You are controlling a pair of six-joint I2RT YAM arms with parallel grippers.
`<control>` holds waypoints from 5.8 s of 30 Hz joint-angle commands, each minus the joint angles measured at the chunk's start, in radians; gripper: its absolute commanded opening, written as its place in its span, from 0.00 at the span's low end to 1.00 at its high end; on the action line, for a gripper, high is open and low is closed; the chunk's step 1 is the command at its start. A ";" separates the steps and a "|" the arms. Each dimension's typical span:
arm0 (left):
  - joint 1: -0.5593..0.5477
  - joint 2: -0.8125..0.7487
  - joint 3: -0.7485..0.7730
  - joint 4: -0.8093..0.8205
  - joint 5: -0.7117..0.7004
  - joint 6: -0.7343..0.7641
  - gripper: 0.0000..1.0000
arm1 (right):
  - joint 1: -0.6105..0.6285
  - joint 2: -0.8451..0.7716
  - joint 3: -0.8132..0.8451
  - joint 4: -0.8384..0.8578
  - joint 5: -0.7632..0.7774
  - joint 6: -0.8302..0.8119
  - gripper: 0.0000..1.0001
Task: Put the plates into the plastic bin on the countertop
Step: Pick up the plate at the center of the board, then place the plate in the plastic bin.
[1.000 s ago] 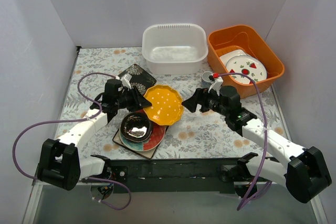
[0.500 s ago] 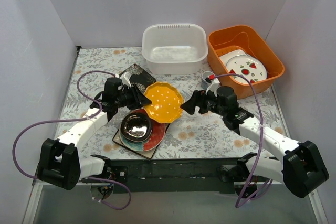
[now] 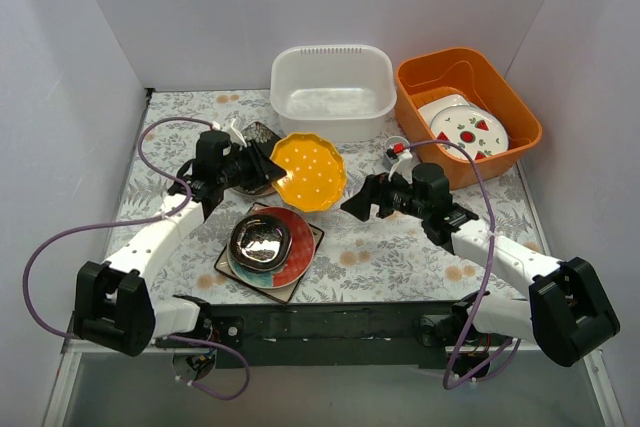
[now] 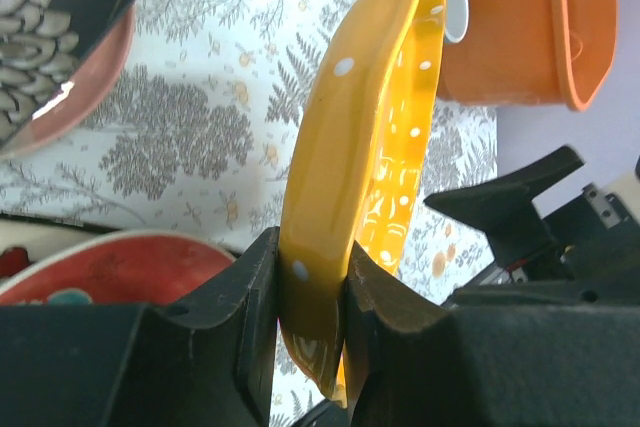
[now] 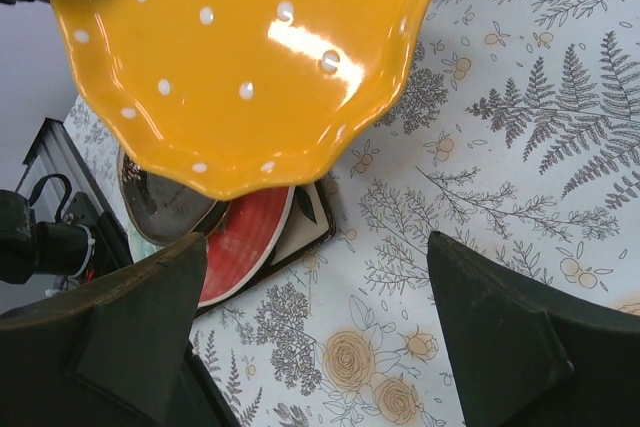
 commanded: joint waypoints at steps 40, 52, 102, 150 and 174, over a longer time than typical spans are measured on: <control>0.053 0.570 0.774 0.144 0.057 -0.031 0.00 | -0.023 -0.010 -0.105 0.040 -0.083 -0.028 0.97; 0.056 0.731 0.911 0.201 0.066 -0.112 0.00 | -0.021 0.004 -0.141 0.062 -0.117 -0.030 0.97; 0.006 1.044 1.258 0.407 -0.081 0.148 0.00 | -0.023 -0.071 -0.279 0.066 -0.043 0.002 0.95; -0.057 1.224 1.398 0.160 -0.159 0.366 0.54 | -0.023 0.024 -0.279 0.138 -0.085 0.011 0.95; -0.159 1.206 1.367 0.106 -0.372 0.639 0.87 | -0.023 0.016 -0.275 0.141 -0.098 0.015 0.95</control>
